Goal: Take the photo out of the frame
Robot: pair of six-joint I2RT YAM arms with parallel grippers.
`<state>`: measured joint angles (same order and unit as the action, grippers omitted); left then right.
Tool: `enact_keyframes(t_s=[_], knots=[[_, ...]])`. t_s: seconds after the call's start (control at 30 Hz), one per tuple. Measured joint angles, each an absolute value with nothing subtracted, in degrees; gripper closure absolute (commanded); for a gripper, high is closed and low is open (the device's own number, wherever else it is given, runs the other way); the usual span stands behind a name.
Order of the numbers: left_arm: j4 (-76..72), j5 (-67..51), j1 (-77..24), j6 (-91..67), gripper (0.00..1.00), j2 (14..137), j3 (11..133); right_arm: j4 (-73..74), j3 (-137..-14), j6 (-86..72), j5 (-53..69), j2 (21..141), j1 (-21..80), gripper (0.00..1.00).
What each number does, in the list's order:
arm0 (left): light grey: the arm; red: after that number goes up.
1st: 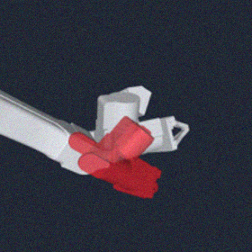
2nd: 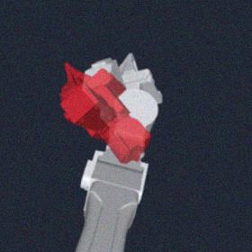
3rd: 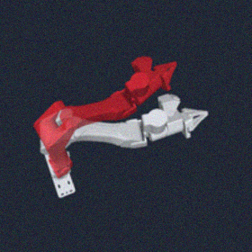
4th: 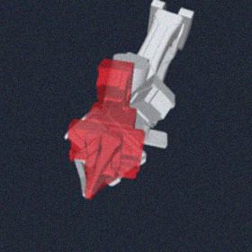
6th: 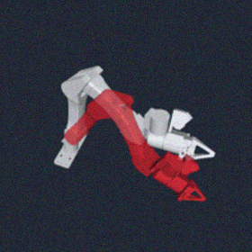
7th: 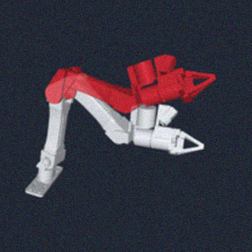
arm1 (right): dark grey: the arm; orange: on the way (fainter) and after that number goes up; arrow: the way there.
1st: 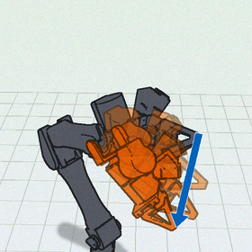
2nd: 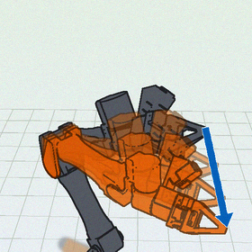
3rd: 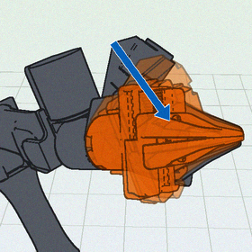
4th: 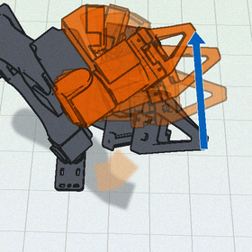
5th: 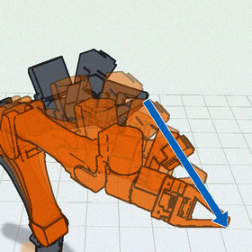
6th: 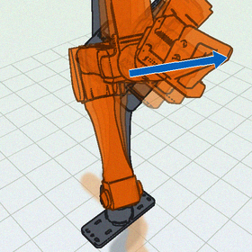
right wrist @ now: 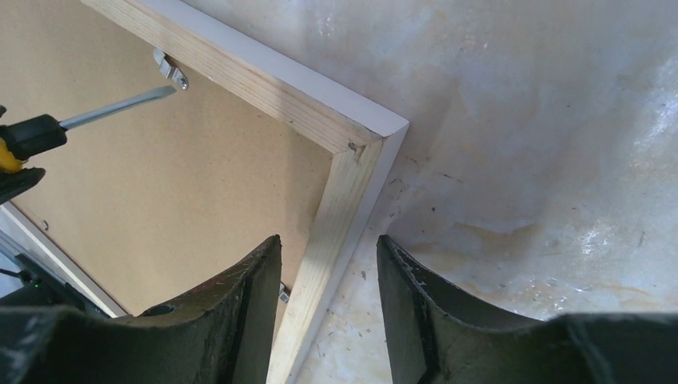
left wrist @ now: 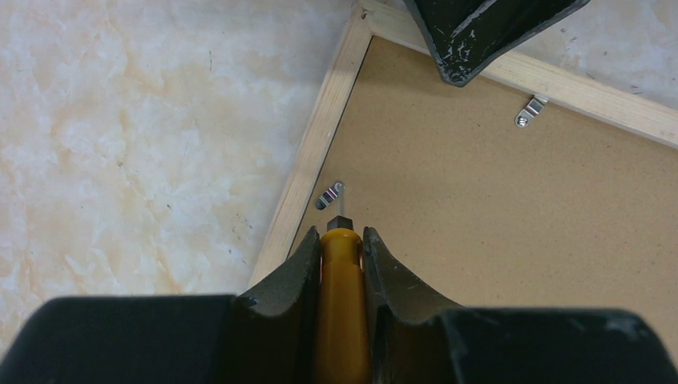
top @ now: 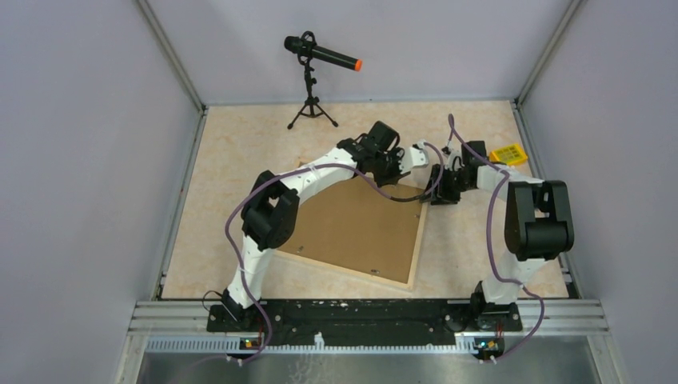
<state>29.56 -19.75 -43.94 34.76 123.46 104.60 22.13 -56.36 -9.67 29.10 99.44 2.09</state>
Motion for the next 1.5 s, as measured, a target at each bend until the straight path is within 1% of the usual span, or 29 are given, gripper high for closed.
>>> enact_keyframes(t_s=[0.67,1.23,1.4,1.5], knots=[[29.4,-12.7,-44.3,36.3,1.0,124.8,105.6,21.5,-56.4,-10.2,30.5,100.0,2.1,0.55],[31.7,-14.0,-44.9,40.1,1.0,124.9,105.9,21.9,-57.1,-10.2,30.8,100.7,2.1,0.56],[33.7,-14.7,-45.5,41.0,1.0,124.6,105.9,21.9,-57.3,-10.3,31.0,100.9,2.1,0.59],[34.8,-15.2,-45.6,41.3,1.0,124.4,106.1,22.0,-57.4,-10.3,30.8,101.1,2.1,0.63]])
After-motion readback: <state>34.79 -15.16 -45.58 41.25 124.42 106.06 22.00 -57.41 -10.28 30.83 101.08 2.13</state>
